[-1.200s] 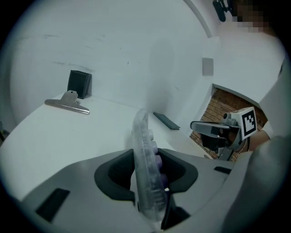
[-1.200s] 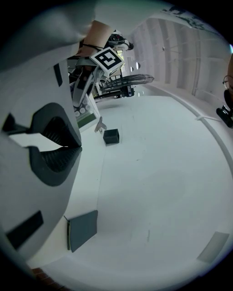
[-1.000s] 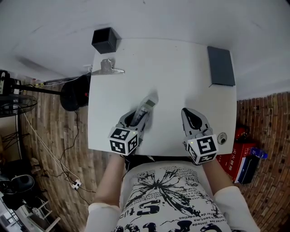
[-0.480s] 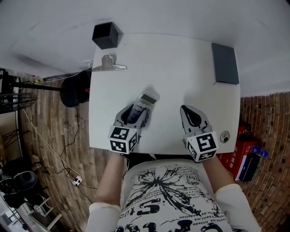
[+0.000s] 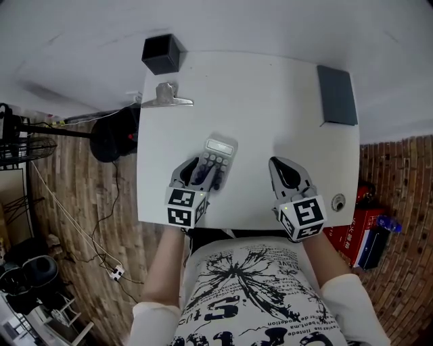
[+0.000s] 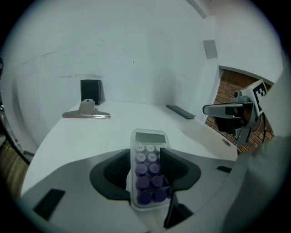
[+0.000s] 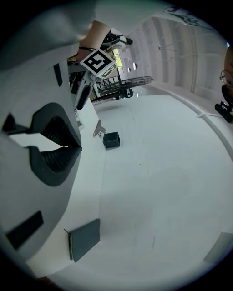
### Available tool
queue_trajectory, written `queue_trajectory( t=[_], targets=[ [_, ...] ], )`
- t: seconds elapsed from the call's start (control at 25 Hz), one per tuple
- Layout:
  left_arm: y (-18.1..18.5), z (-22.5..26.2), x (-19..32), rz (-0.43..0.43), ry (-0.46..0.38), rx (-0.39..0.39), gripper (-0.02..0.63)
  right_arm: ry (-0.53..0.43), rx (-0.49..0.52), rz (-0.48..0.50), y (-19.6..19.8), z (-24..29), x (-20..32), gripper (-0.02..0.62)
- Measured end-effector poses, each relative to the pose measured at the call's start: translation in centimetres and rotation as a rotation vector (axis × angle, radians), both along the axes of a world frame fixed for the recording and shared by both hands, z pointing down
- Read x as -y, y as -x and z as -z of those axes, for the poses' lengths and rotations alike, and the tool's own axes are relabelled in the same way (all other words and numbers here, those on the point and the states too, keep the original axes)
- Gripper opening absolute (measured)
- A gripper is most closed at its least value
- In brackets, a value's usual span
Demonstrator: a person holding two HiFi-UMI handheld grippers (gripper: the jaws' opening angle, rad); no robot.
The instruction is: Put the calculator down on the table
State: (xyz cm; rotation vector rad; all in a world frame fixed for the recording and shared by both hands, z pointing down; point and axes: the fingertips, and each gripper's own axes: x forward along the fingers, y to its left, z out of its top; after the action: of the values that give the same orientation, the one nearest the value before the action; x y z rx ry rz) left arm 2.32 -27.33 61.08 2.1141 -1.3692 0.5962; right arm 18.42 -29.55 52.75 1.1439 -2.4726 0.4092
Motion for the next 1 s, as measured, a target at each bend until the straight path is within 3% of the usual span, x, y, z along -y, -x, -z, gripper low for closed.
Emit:
queue_trajectory(
  t=[0.28,0.72,1.0],
  targets=[
    [0.5,4.2,0.3,-0.024,-0.093,-0.010,0.207,-0.028,-0.003,-0.016,0.5,1.4,-0.8,0.015],
    [-0.3,16.4,-0.9,-0.092,-0.359,0.002,0.034,-0.171,0.038,-0.044,-0.7,7.5,-3.1,0.015],
    [-1.3,21.0,-3.7,-0.145,-0.436,0.021,0.014,-0.270,0.052,-0.028,-1.3,11.5,-5.5,0.015]
  ],
)
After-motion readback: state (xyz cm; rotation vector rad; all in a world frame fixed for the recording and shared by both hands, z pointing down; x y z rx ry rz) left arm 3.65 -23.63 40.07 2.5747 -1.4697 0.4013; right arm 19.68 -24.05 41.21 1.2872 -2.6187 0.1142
